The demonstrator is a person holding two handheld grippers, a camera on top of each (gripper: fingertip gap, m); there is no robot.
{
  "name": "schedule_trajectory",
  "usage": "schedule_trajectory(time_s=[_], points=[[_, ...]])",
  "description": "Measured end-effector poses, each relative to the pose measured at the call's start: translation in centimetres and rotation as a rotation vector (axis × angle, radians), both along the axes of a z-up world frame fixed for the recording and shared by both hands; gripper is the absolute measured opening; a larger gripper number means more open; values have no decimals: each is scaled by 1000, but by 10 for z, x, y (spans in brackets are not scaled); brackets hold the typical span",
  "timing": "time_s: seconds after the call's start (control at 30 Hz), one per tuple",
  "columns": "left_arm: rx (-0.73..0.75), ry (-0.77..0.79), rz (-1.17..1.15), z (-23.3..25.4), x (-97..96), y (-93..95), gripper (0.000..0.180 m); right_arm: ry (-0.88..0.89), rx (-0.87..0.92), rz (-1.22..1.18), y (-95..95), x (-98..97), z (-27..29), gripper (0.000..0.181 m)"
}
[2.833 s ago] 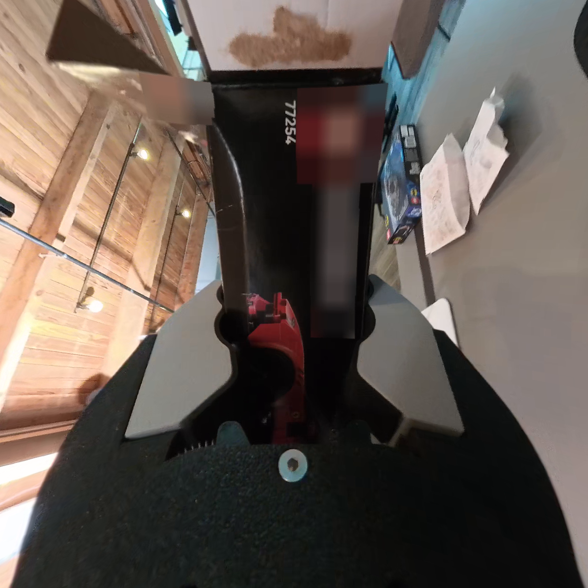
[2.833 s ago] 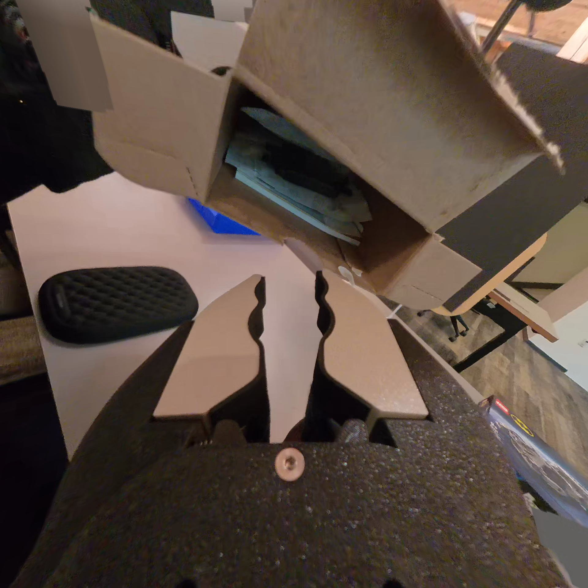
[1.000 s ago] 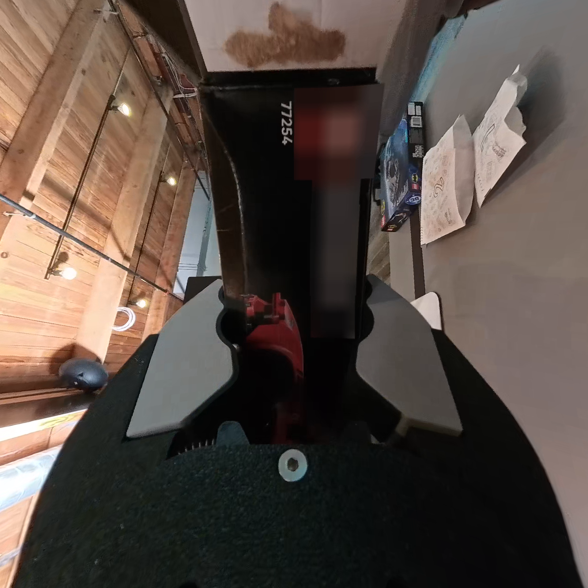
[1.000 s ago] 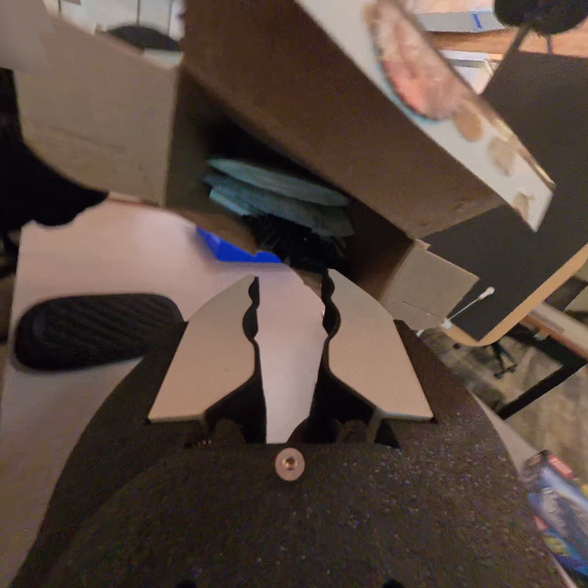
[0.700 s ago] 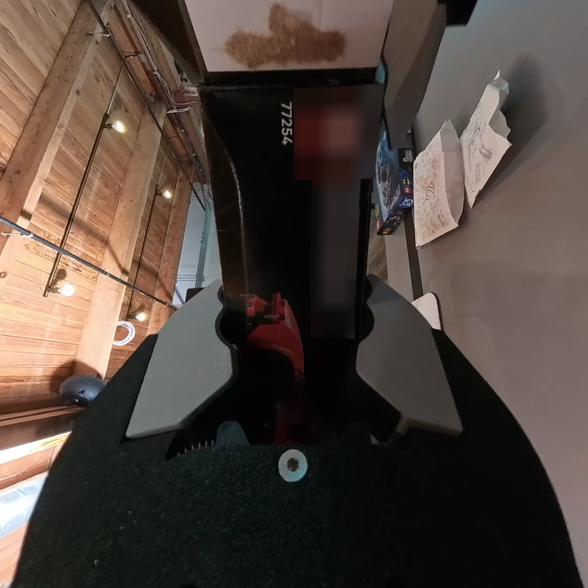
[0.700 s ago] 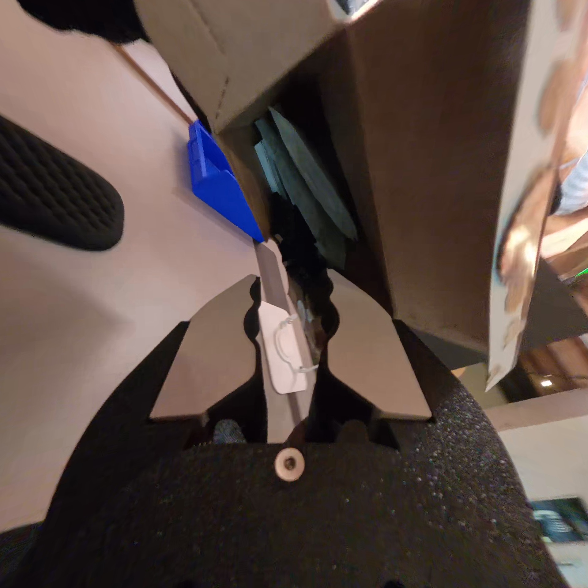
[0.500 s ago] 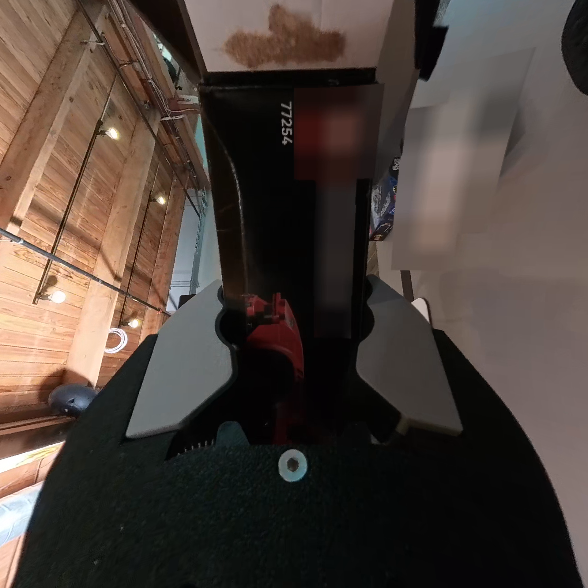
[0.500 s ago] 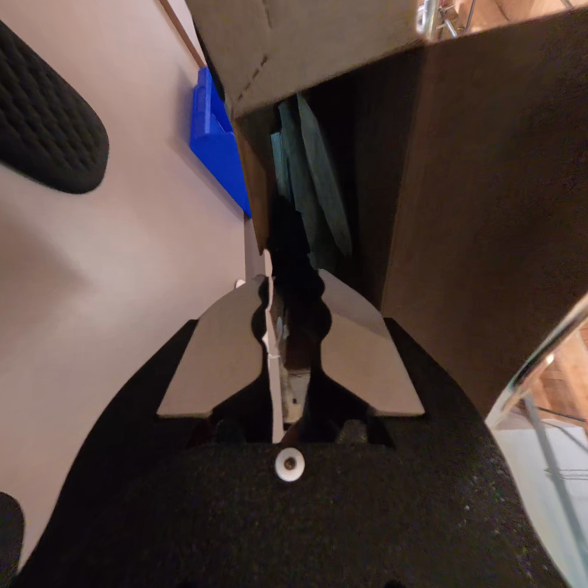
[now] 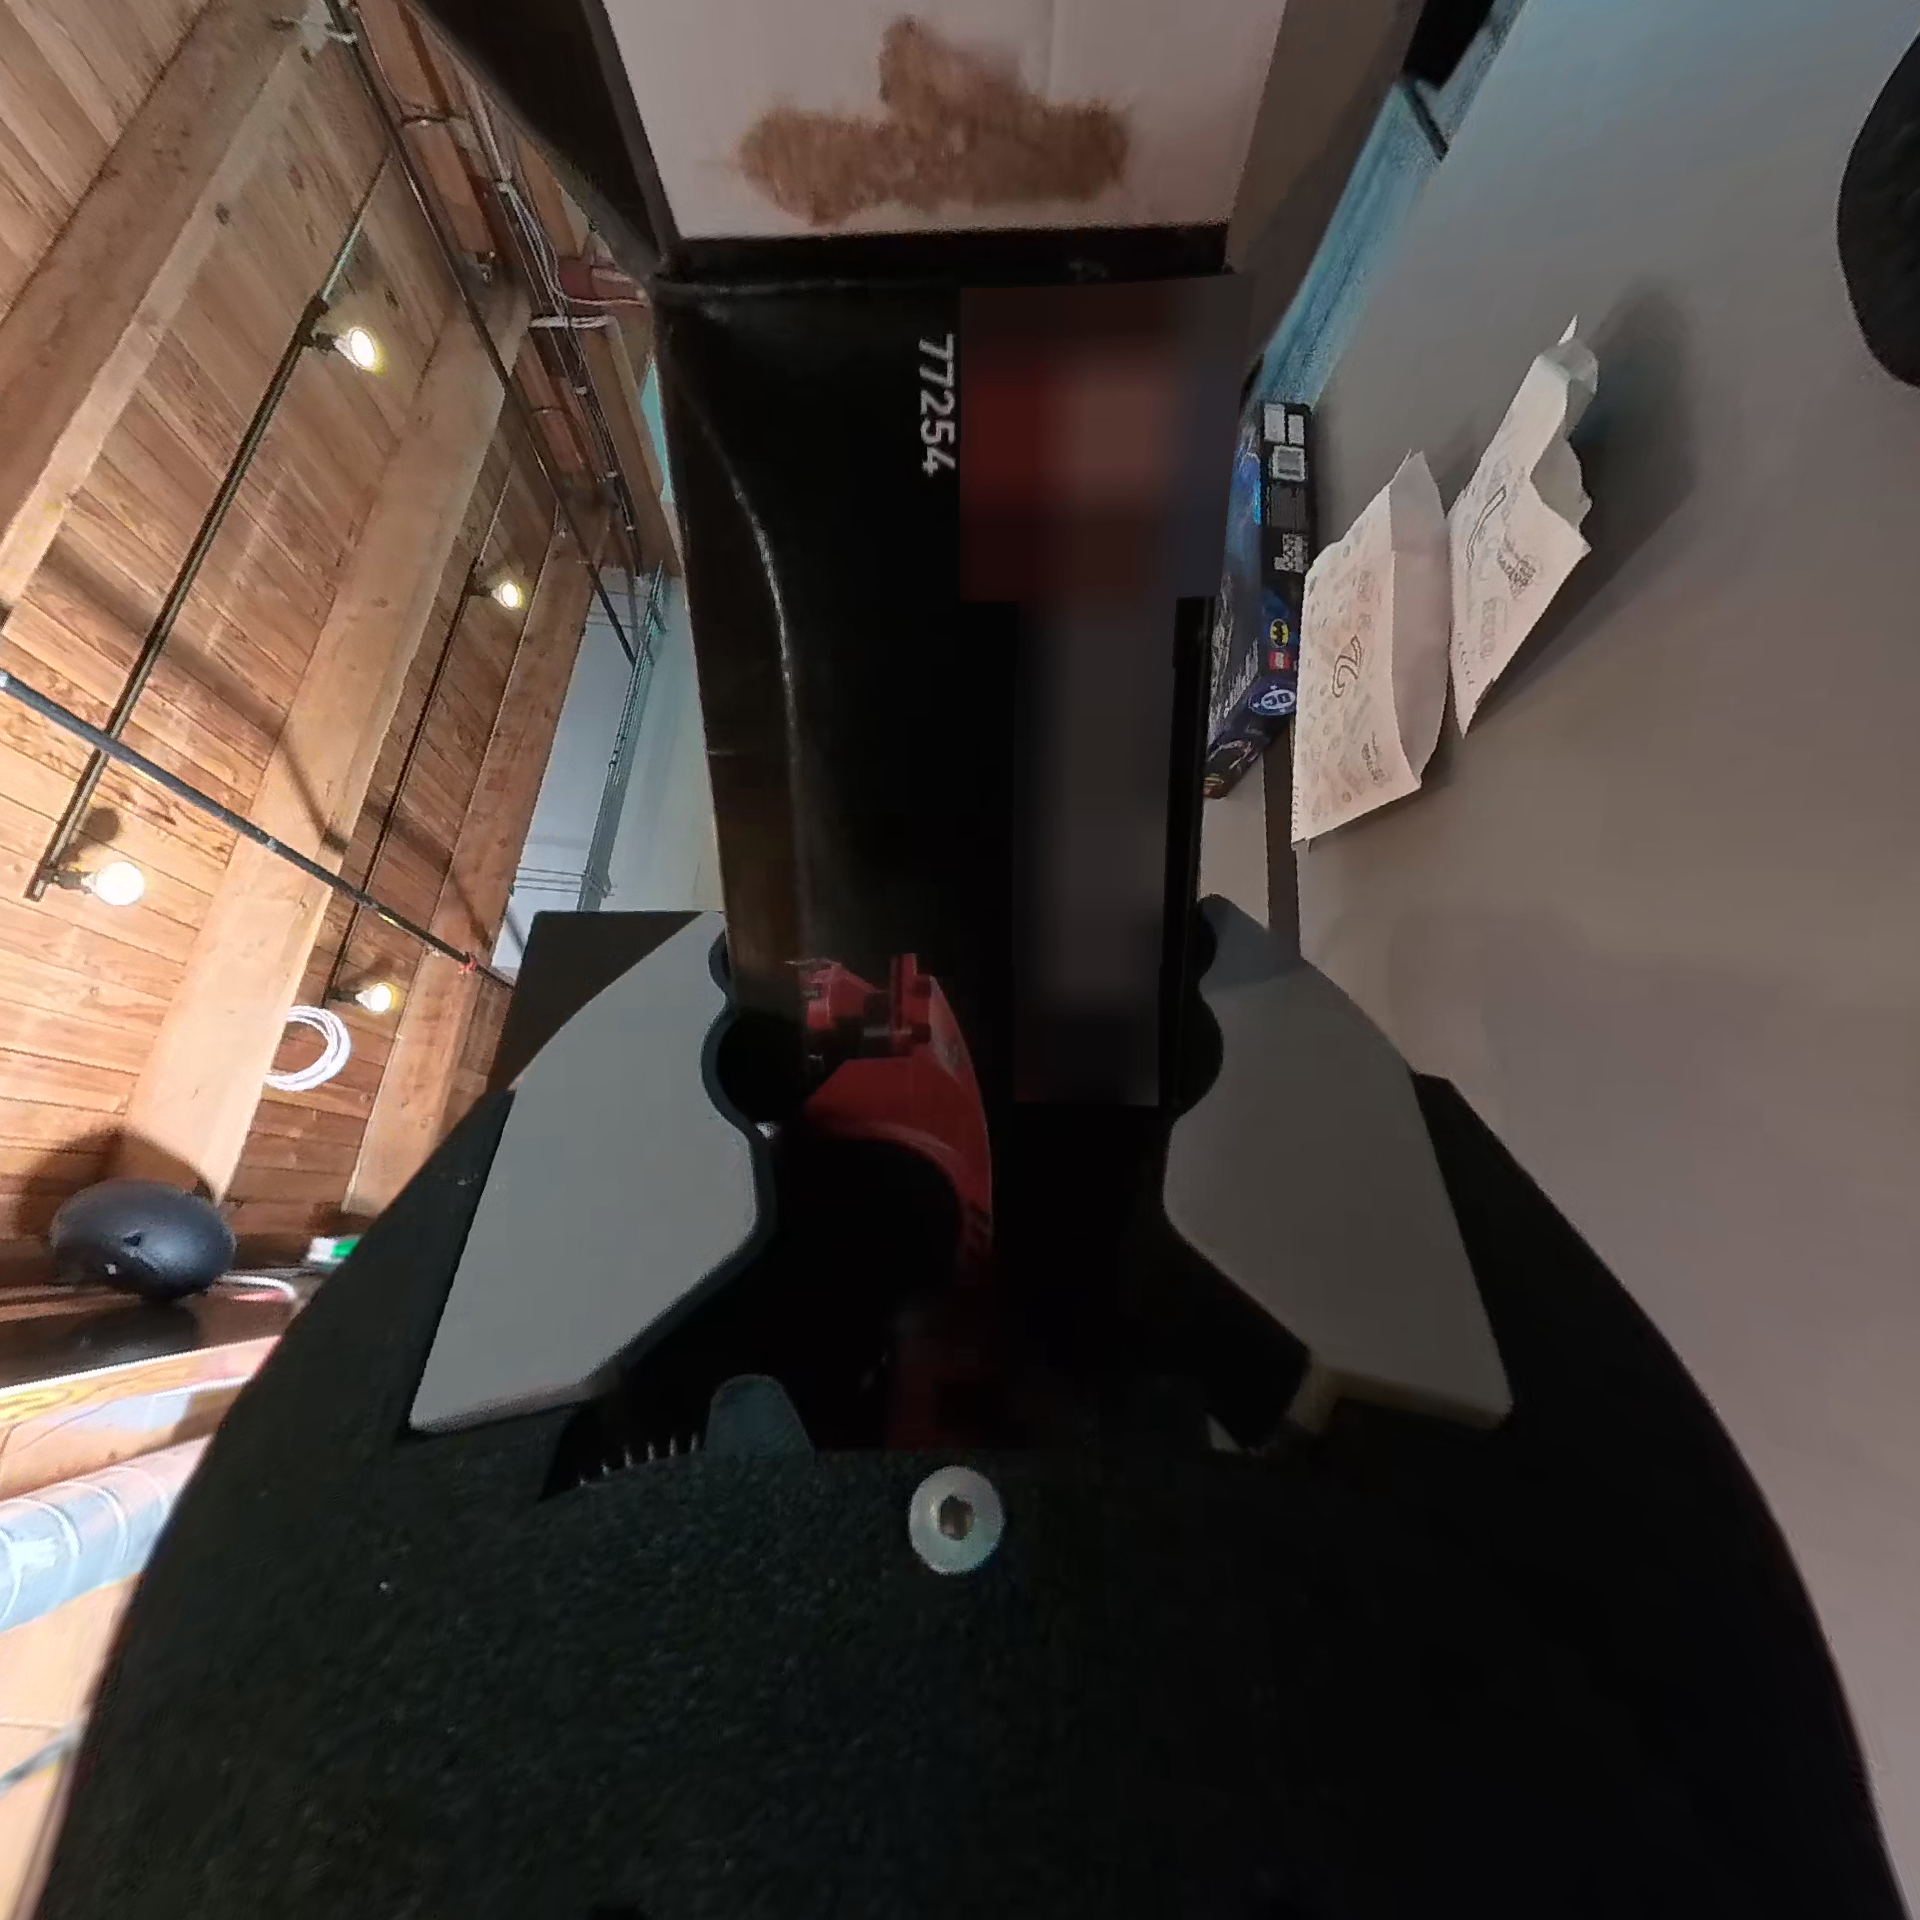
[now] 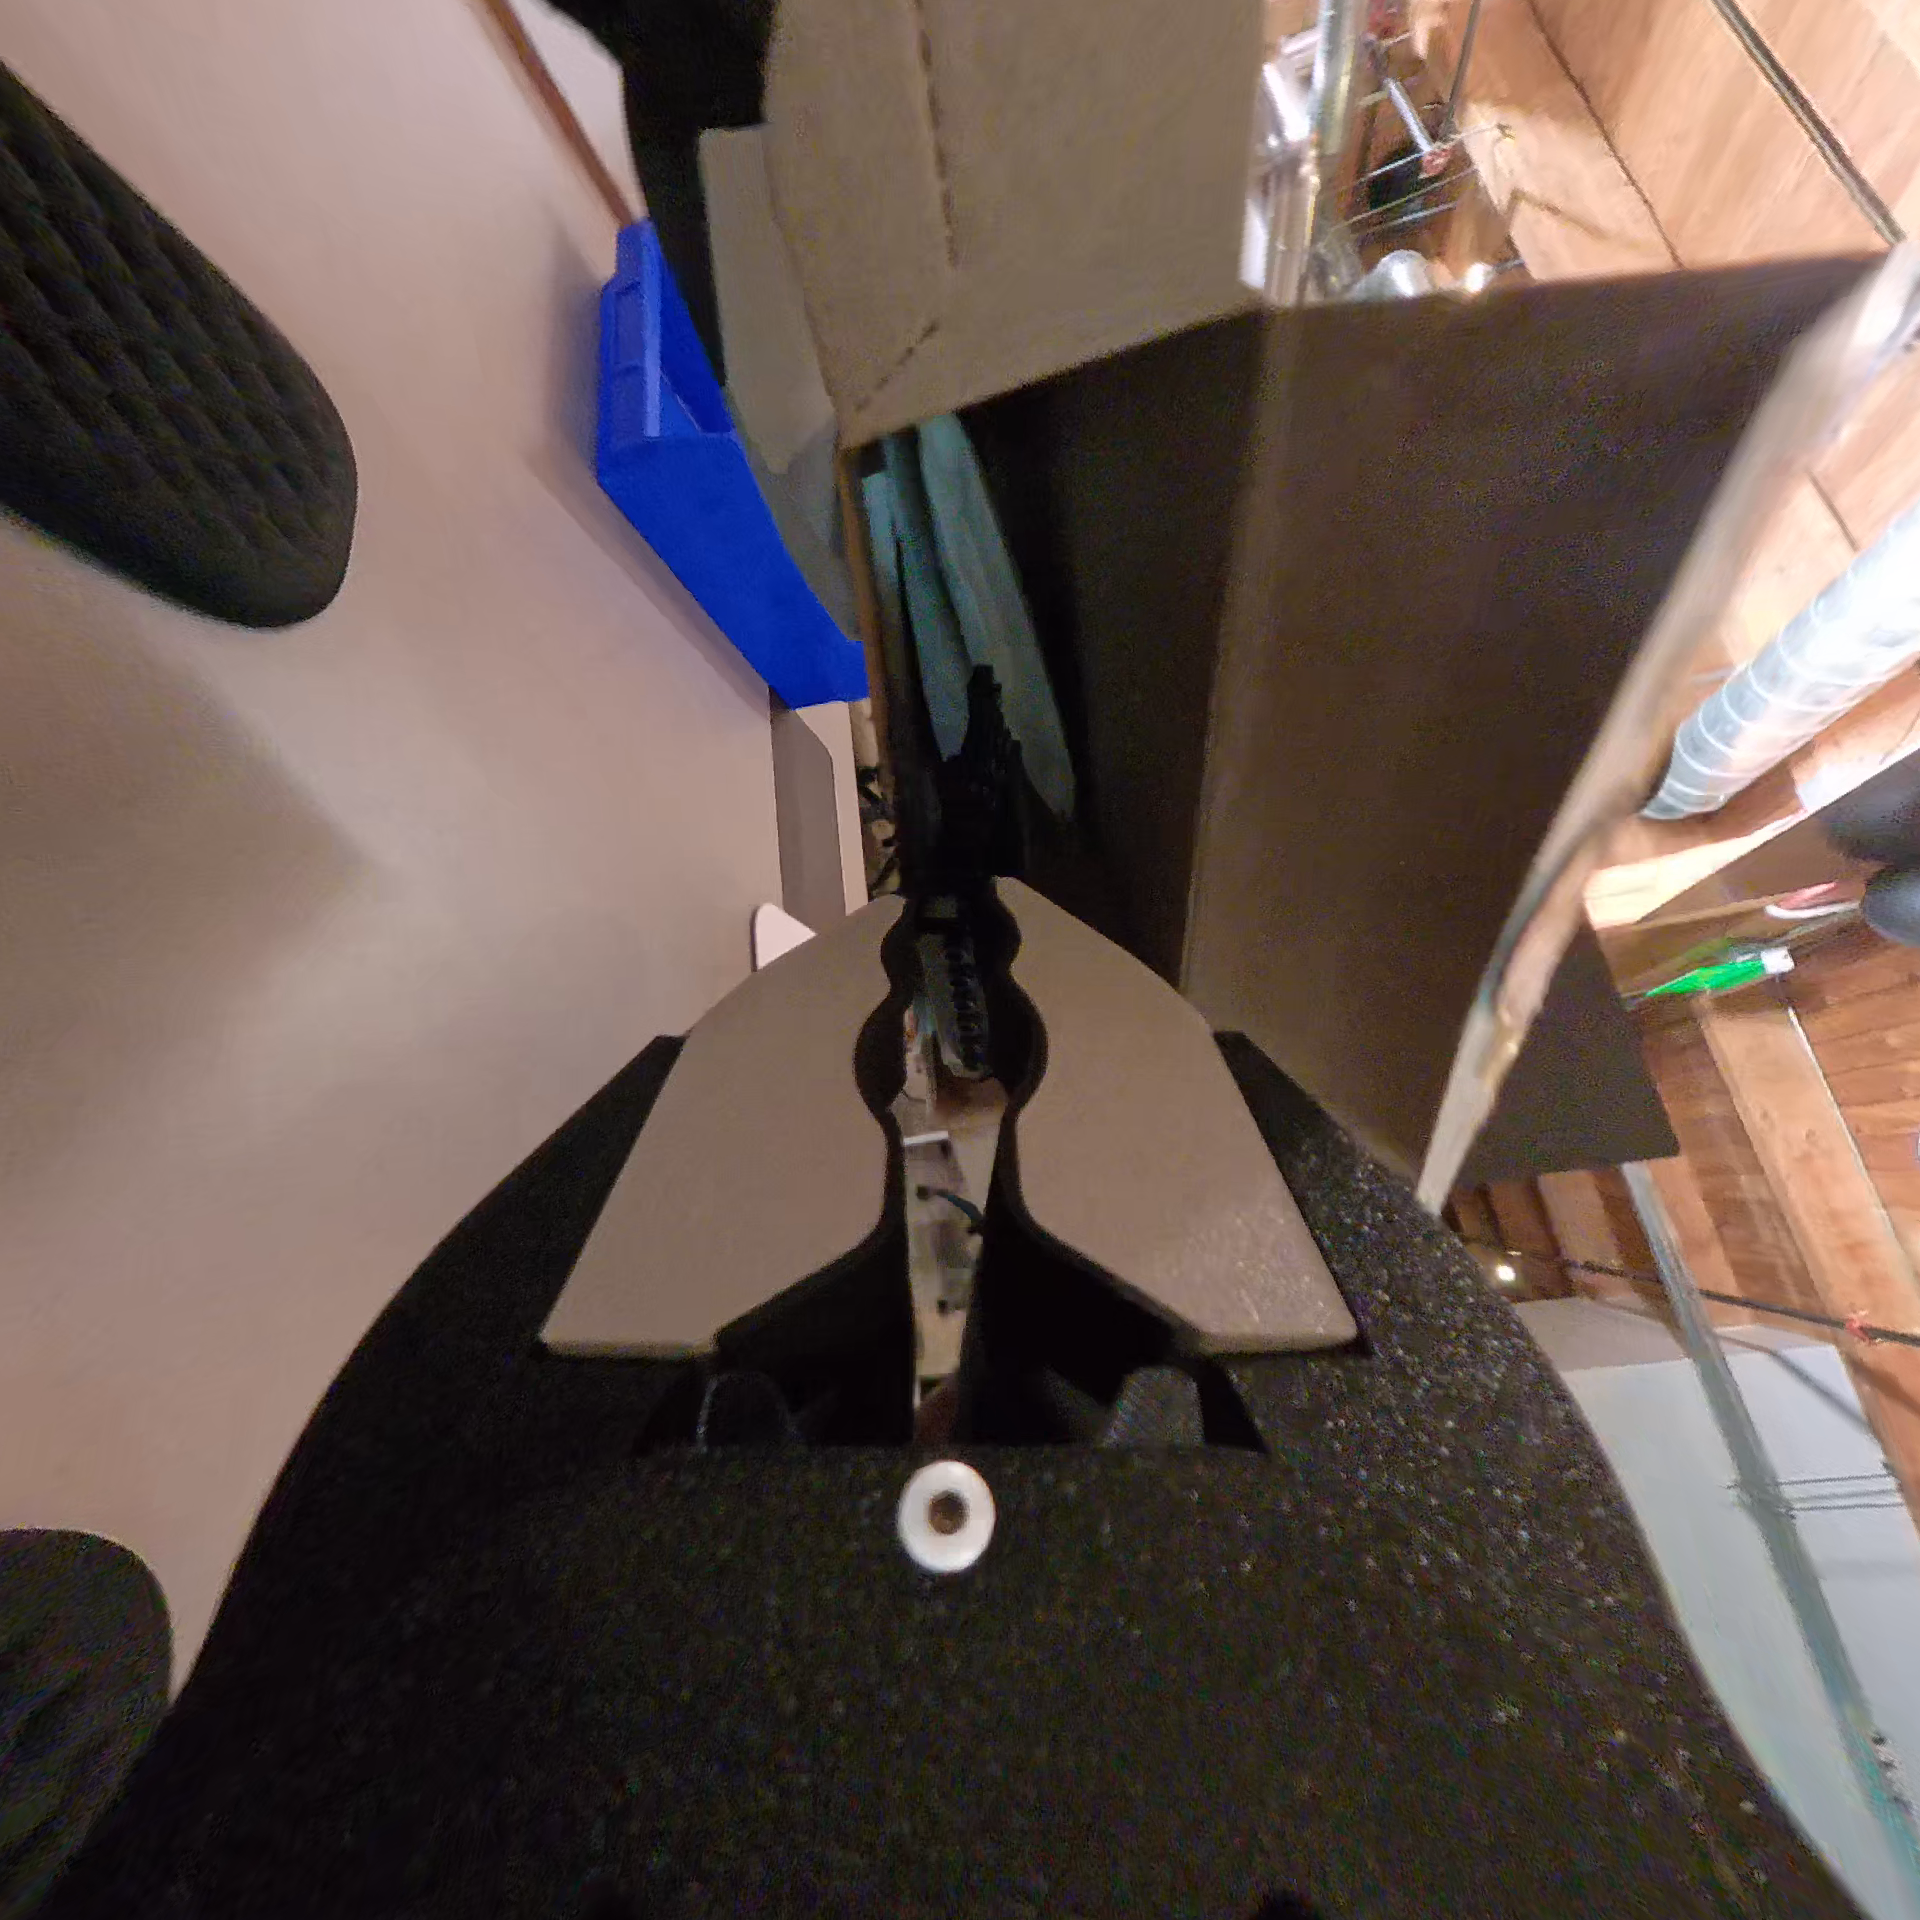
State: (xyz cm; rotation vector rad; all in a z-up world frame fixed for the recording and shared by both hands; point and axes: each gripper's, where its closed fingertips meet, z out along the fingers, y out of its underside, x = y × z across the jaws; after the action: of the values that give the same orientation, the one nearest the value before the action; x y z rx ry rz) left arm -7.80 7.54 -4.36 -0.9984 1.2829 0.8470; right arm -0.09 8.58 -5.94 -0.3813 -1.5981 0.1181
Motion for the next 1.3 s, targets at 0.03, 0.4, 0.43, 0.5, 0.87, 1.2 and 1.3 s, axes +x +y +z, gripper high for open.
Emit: schedule_trajectory(time_s=[0.03,0.4,0.43,0.5,0.87,1.2,1.3], points=[[-4,-27,-3,-2,0,0,79,24,-47,18,0,4,4,10],[-73,-494,-137,-27,4,9,80,187,-827,322,10,56,51,9],[-87,-543,-151,-32,4,11,80,194,-884,332,15,61,53,10],[-105,-626,-172,-42,3,14,80,210,-973,324,26,69,53,9],[-184,-858,-285,-78,7,12,80,280,-1316,24,141,139,-6,9],[-192,-949,-351,-74,-2,6,81,228,-1057,-569,245,226,-121,9],[-183,-931,-359,-75,0,4,81,150,-836,-730,261,239,-142,9]])
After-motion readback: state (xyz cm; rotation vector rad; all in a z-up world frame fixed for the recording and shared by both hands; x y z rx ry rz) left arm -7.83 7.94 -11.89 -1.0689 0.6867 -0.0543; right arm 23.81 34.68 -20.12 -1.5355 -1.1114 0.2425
